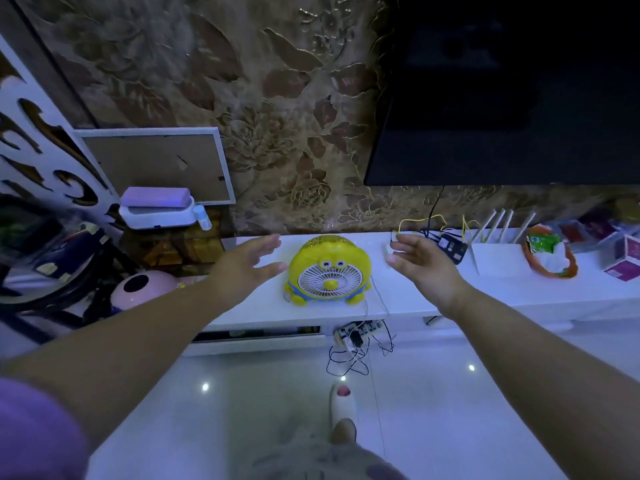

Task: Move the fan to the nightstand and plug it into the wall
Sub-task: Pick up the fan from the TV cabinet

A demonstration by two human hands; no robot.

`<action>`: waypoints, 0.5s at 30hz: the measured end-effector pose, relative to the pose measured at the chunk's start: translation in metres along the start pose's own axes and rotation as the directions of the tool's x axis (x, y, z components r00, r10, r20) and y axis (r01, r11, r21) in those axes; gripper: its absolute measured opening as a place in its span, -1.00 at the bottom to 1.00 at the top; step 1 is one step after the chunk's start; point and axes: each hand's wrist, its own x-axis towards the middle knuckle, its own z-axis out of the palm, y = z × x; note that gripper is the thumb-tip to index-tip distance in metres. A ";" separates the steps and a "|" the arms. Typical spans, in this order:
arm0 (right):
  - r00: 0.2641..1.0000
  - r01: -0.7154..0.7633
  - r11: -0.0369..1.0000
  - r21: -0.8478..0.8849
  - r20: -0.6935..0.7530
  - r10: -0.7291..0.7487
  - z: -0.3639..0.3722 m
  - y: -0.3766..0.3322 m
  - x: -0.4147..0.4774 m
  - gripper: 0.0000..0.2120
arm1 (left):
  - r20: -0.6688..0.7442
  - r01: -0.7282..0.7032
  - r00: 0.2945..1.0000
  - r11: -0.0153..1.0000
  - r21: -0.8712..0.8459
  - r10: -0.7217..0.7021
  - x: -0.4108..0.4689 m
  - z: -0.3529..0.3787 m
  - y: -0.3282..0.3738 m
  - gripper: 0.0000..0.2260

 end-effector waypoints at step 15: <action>0.974 -0.154 0.987 -0.047 0.163 0.159 -0.040 0.052 0.131 -0.53 | -0.213 0.277 0.929 0.951 -0.134 -0.301 0.073 0.067 -0.026 -0.56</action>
